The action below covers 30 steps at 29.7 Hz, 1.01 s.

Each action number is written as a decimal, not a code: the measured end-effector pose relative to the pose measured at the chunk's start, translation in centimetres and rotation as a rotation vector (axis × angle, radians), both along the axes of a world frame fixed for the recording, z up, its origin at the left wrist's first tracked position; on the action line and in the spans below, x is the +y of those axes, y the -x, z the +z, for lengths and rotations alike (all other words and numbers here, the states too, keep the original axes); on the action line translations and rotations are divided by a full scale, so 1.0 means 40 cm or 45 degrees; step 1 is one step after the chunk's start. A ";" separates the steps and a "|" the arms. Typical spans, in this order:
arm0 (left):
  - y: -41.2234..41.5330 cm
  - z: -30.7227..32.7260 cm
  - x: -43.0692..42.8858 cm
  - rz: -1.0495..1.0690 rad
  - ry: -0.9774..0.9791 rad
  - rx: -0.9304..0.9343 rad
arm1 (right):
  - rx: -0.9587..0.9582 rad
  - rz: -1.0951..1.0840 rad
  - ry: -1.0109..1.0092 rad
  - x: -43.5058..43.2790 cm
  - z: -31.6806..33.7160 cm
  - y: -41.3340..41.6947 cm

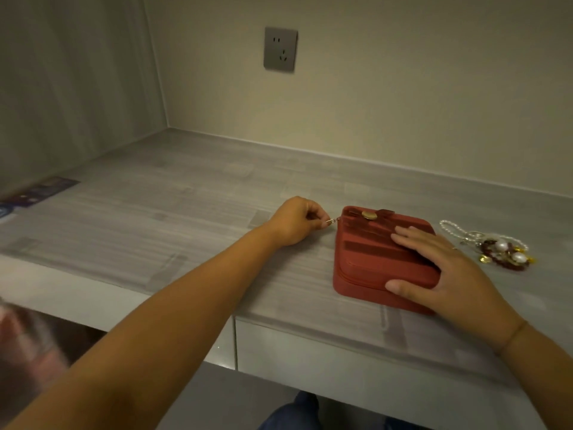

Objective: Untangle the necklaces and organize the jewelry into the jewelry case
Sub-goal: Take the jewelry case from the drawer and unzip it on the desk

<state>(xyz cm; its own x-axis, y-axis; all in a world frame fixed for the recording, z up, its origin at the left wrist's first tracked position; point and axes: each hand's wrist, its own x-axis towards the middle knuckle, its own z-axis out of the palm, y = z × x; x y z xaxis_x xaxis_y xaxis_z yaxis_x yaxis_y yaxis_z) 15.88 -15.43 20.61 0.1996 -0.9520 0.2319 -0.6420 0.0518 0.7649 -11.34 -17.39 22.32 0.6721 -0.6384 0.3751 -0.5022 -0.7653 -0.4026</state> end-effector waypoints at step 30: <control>0.288 -0.023 0.285 0.062 0.108 -0.079 | -0.242 -0.243 -0.058 0.070 -0.066 0.005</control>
<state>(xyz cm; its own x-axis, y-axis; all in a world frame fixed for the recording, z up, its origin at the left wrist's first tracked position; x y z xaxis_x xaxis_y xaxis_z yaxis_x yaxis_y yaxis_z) 4.36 -4.04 19.69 0.2281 -0.9181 0.3242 -0.6912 0.0819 0.7181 -11.52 -14.59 19.67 0.4586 -0.7657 0.4510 -0.5475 -0.6432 -0.5353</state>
